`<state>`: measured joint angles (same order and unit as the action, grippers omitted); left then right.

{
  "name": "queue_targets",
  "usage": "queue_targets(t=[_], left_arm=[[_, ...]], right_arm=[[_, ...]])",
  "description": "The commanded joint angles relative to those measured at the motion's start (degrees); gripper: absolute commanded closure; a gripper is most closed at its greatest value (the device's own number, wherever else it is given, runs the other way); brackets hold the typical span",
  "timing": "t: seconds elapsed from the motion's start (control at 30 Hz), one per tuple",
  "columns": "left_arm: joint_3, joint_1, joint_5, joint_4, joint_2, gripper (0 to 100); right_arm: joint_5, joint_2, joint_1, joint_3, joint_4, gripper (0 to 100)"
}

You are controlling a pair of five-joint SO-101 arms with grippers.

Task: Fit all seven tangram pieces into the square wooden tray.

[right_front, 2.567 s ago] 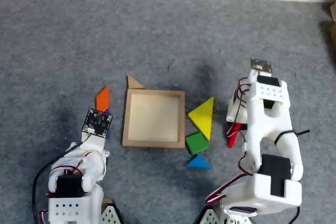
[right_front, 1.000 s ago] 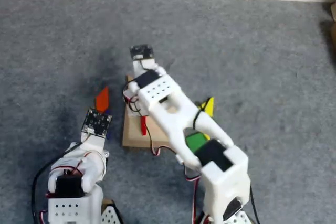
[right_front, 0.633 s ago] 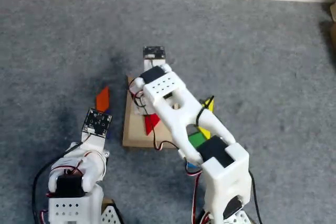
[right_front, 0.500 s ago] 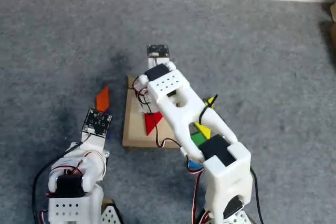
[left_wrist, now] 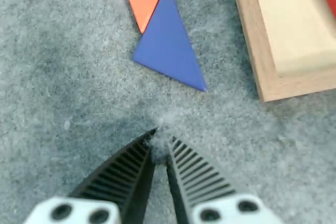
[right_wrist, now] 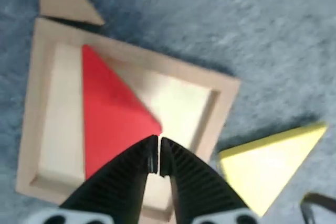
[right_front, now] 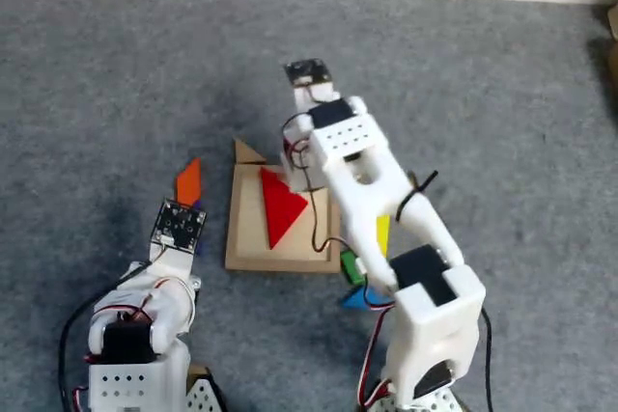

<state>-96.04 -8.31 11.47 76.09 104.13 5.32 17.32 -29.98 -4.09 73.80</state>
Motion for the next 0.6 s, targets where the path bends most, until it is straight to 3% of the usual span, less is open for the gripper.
queue_targets(t=[0.0, 0.23, 0.57], left_arm=[[-1.10, -0.57, -0.26, 0.35, 0.22, 100], [-1.10, -0.57, -0.26, 0.35, 0.22, 100], [-1.10, -0.57, -0.26, 0.35, 0.22, 100]], right_arm=[[-1.67, -2.51, 1.45, 0.66, -3.12, 99.2], [-1.67, 5.49, -2.77, 1.63, -6.46, 99.2], [-1.32, 5.76, -12.26, 1.98, -6.11, 99.2]])
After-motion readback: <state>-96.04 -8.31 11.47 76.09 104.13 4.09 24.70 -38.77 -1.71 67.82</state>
